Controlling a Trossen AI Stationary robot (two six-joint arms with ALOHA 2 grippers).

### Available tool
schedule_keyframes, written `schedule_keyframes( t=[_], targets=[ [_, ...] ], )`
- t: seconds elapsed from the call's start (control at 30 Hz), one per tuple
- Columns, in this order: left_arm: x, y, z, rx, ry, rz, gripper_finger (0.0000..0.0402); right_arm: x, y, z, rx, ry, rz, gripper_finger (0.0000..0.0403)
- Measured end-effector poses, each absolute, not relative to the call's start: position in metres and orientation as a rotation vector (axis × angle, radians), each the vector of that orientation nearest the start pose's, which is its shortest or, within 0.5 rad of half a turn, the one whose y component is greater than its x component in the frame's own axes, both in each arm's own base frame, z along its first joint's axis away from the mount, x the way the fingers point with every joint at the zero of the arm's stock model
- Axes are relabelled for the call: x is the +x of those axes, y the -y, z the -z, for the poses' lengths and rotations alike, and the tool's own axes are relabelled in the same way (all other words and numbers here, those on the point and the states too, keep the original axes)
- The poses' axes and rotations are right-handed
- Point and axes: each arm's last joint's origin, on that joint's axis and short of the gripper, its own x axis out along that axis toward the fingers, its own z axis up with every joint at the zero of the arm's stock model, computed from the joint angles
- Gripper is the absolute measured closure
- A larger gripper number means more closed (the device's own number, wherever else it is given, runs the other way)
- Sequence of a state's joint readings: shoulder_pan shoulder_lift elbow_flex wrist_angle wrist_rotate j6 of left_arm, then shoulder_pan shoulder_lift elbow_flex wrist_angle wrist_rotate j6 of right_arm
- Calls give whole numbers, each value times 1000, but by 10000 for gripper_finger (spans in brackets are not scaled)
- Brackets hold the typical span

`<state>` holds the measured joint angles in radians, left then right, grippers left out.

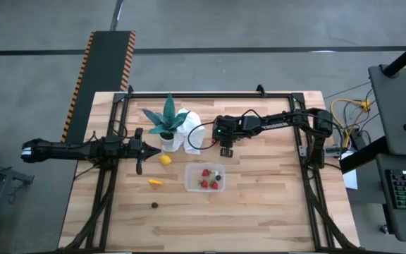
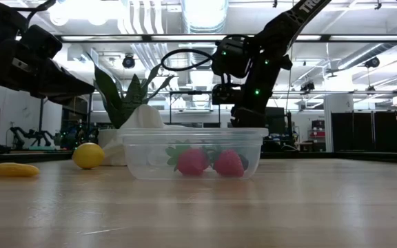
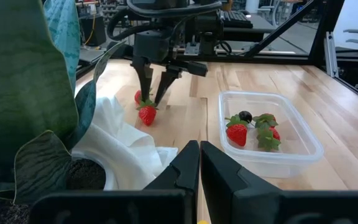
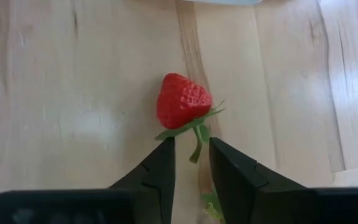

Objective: Pick and placing Produce into tupperware
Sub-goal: Put the strawberry into the bin

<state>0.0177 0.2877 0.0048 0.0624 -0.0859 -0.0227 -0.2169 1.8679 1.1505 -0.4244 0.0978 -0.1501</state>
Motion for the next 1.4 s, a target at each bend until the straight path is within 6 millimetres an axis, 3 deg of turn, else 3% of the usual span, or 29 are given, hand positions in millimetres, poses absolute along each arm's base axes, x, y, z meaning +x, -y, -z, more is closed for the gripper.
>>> schedule_keyframes(
  t=[0.43, 0.97, 1.4],
  targets=[
    [113, -4, -147, -15, -219, -106, 402, 348, 80, -147, -63, -1193, 190, 391],
    [113, -4, -147, -15, -219, -106, 402, 349, 80, -151, -75, -1175, 194, 394],
    [113, -4, -147, -15, -219, -106, 402, 351, 68, -182, -61, -1057, 181, 394]
  ],
)
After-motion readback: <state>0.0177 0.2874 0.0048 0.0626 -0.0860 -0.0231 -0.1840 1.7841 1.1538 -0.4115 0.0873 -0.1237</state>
